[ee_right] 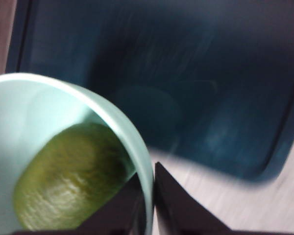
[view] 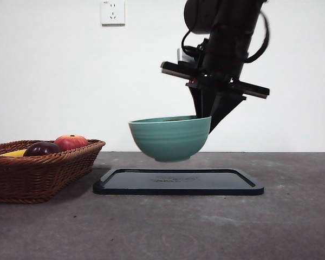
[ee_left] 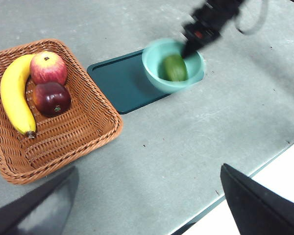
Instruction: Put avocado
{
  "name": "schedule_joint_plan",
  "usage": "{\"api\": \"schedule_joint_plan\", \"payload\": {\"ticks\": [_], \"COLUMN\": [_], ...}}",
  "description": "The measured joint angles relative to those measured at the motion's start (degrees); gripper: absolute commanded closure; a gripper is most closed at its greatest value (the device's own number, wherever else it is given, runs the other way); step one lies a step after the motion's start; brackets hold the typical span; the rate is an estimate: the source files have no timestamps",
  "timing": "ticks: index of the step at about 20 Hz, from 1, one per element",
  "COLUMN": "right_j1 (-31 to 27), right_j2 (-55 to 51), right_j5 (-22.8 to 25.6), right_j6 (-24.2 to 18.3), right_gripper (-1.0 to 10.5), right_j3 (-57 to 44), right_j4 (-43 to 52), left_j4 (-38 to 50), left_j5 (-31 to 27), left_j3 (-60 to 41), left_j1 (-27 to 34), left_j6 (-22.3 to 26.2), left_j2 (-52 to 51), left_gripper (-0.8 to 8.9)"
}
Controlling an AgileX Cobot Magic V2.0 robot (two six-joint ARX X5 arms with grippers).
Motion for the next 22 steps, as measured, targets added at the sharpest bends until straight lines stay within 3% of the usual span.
{"api": "schedule_joint_plan", "payload": {"ticks": [5,13,18,22], "right_j1": [-2.71,-4.37,-4.37,-5.38], "right_j2": [10.38,14.82,14.82,13.86], "right_j5": [0.17,0.79,0.17,4.2], "right_j6": [-1.03,-2.14,-3.13,-3.15], "right_gripper": [9.4,9.4,7.0,5.0], "right_j3": [11.8,12.04,12.04,12.09], "right_j4": [-0.07,1.36,1.2,-1.99], "left_j4": [0.02,0.02,0.02,0.02], "left_j5": [0.0,0.02,0.0,0.02], "left_j3": [0.0,-0.02,-0.02,-0.02], "left_j1": [0.0,0.0,0.0,0.0], "left_j6": [0.63,1.07,1.25,1.25], "left_j2": [0.0,-0.04,-0.04,-0.04], "left_gripper": [3.46,3.46,3.46,3.46]}}
